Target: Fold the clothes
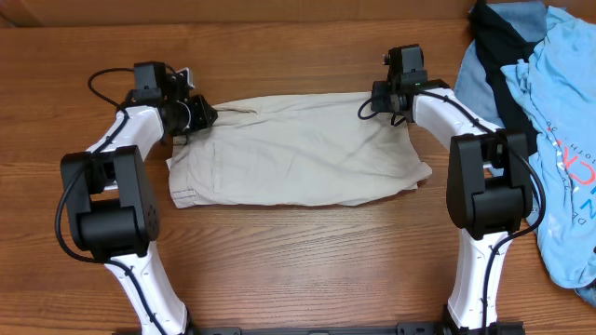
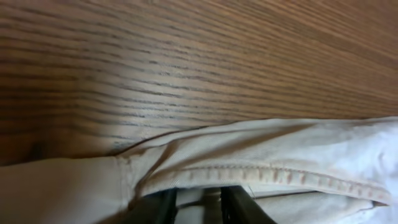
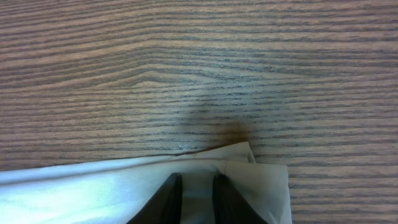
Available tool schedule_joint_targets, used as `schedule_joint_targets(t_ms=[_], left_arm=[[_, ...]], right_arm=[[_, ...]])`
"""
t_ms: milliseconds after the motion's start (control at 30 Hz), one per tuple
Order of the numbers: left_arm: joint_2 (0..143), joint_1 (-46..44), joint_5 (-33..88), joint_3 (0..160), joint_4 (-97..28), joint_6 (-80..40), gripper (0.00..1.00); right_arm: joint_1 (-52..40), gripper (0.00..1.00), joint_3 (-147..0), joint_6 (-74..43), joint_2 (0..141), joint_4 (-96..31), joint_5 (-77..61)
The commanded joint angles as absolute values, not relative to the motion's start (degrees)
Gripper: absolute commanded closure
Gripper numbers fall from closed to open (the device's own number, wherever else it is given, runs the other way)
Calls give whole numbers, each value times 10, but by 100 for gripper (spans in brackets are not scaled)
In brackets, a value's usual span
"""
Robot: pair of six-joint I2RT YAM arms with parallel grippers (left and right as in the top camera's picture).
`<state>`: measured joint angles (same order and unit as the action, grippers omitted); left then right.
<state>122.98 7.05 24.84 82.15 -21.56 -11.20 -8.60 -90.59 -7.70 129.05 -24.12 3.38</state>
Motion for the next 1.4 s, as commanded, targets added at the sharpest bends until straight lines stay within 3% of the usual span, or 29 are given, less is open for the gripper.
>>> schedule_joint_targets(t_ms=[0, 67, 167, 267, 400, 500, 667, 1033, 1367], left_arm=[[1254, 116, 179, 858, -239, -133, 69], [1254, 119, 179, 878, -259, -133, 68], [1254, 121, 180, 922, -307, -124, 65], [1252, 120, 180, 971, -361, -99, 64], [1239, 119, 188, 1045, -443, -92, 59], [1225, 122, 221, 1090, -532, -92, 40], [1214, 122, 219, 1108, -677, -87, 30], [1216, 124, 123, 1027, -724, -118, 28], [1216, 123, 123, 912, -597, -116, 27]], right_arm=[[-60, 79, -877, -84, 1320, -276, 73], [-60, 78, -878, -84, 1320, -277, 73], [-60, 64, -883, -85, 1307, -288, 75], [-60, 58, -892, -86, 1268, -293, 75], [-55, 42, -898, -86, 1187, -303, 75], [-48, 40, -898, -86, 1125, -336, 74], [-44, 35, -898, -86, 1057, -417, 75], [-44, 34, -896, -87, 1049, -545, 75], [-44, 36, -896, -123, 1049, -563, 67]])
